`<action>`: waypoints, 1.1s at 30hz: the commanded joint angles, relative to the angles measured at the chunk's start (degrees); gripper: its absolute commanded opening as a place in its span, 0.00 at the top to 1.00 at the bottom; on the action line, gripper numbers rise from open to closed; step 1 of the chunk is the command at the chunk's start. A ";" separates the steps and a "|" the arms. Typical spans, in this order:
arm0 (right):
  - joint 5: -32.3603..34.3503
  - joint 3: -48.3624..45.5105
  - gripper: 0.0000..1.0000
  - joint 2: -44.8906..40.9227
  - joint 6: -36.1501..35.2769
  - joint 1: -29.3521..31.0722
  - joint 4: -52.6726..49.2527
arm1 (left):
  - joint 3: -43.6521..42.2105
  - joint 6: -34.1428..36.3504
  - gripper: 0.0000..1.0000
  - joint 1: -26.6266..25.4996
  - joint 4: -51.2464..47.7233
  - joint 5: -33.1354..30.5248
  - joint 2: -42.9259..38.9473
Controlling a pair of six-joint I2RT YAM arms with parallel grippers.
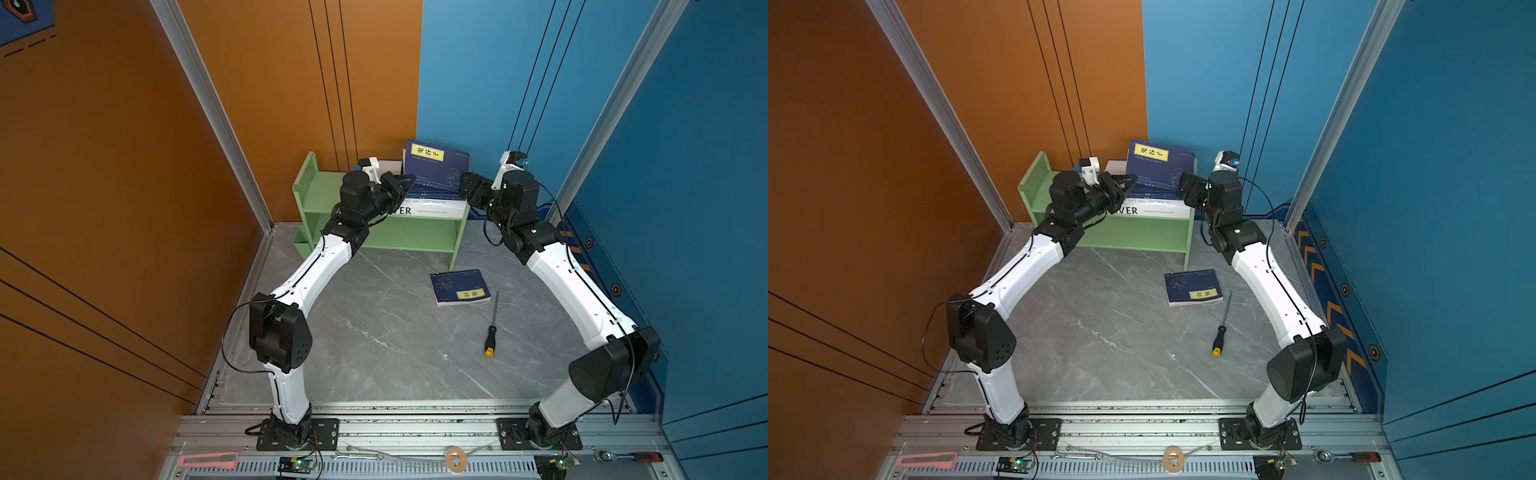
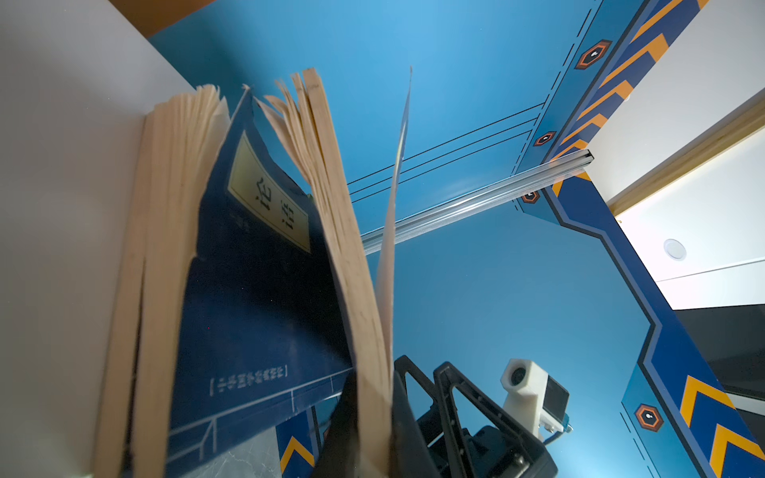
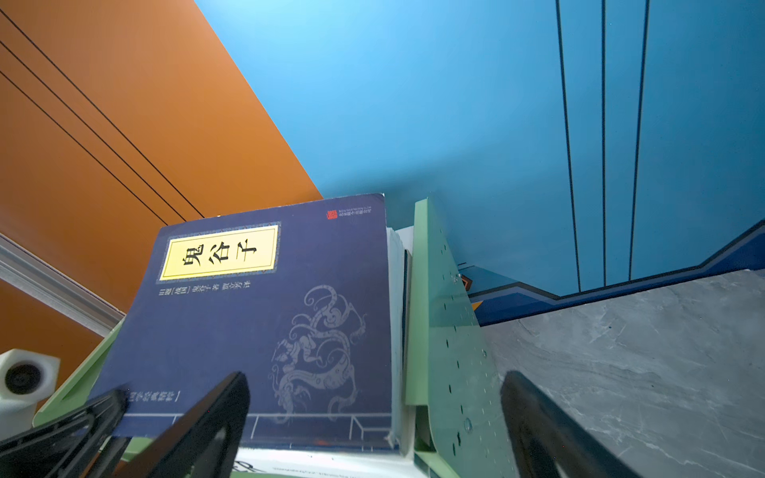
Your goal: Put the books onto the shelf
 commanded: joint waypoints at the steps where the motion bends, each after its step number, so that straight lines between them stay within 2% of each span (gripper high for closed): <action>1: 1.65 2.45 0.03 2.37 -0.68 0.36 -1.86 | 1.31 -0.26 1.00 -0.32 2.24 1.69 0.25; 7: 2.78 5.20 0.04 5.19 -1.31 0.53 -3.41 | 0.30 0.34 1.00 -0.29 2.00 1.05 -0.36; 21: 7.36 3.27 0.05 6.68 -1.66 1.15 -3.96 | -1.14 0.84 1.00 -0.05 1.24 0.79 -0.89; 33: 7.81 -0.58 0.06 6.95 -0.74 1.24 -3.28 | -2.93 2.53 0.73 1.75 0.60 -0.43 -3.29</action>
